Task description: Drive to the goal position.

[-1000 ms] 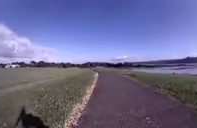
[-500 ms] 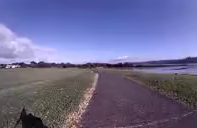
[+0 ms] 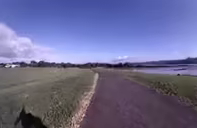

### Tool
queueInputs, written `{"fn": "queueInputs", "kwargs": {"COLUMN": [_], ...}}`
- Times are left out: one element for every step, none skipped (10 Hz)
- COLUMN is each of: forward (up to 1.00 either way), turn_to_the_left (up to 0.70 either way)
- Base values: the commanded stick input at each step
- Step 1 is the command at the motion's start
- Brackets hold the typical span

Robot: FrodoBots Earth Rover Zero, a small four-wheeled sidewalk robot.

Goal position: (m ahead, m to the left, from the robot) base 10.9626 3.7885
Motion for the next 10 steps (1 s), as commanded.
{"fn": "queueInputs", "kwargs": {"forward": [0.70, 0.70, 0.70, 0.70, 0.70, 0.70, 0.70, 0.70, 0.70, 0.70], "turn_to_the_left": [-0.11, -0.11, -0.13, -0.14, -0.14, -0.14, -0.14, -0.14, -0.14, -0.14]}}
